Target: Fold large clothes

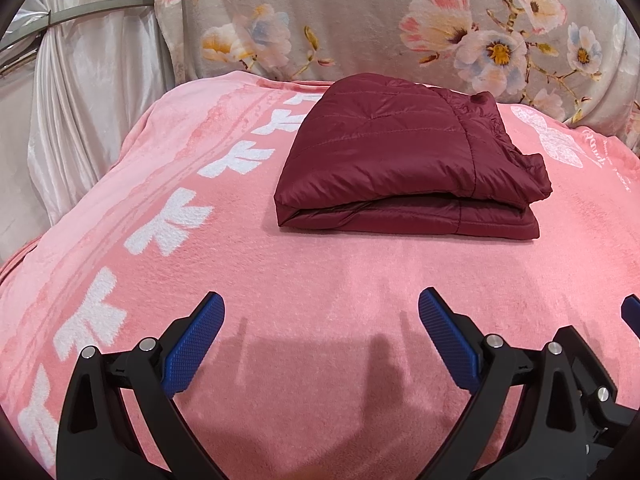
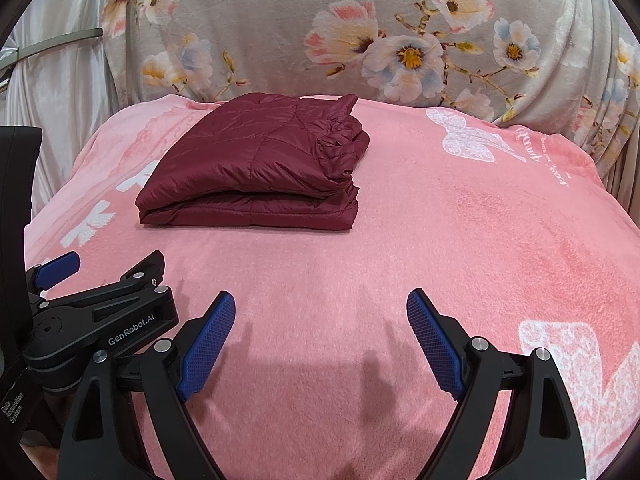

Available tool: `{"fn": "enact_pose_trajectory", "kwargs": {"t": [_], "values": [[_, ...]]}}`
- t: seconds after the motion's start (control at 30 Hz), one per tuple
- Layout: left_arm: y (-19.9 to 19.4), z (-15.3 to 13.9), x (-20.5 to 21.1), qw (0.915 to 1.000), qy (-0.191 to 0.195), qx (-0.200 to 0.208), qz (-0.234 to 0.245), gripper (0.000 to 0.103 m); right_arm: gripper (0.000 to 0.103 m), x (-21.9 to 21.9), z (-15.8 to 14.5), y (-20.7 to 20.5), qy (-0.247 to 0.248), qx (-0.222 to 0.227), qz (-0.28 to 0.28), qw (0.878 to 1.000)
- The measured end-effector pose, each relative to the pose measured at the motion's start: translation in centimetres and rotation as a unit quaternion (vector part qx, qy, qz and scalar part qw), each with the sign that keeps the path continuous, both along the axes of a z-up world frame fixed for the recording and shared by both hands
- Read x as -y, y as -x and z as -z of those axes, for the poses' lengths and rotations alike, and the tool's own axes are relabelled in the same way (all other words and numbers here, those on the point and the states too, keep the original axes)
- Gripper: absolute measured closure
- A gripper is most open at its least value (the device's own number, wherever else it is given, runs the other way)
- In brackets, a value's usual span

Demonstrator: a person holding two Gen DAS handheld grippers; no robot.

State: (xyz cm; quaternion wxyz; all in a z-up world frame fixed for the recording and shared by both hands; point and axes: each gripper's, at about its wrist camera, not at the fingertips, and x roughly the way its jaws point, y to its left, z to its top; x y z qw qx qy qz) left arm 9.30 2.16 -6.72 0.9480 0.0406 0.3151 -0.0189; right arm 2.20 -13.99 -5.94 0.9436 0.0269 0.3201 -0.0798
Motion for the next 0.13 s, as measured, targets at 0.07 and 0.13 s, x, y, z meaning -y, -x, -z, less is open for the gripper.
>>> {"fn": "enact_pose_trajectory", "kwargs": {"t": [0.07,0.13], "values": [[0.01,-0.02,0.02,1.0000,0.000,0.000,0.000,0.008,0.017,0.02,0.01,0.00,0.000,0.000,0.000,1.000],[0.04,0.00,0.07,1.0000,0.000,0.000,-0.001,0.008,0.017,0.00,0.01,0.00,0.000,0.000,0.000,1.000]]}}
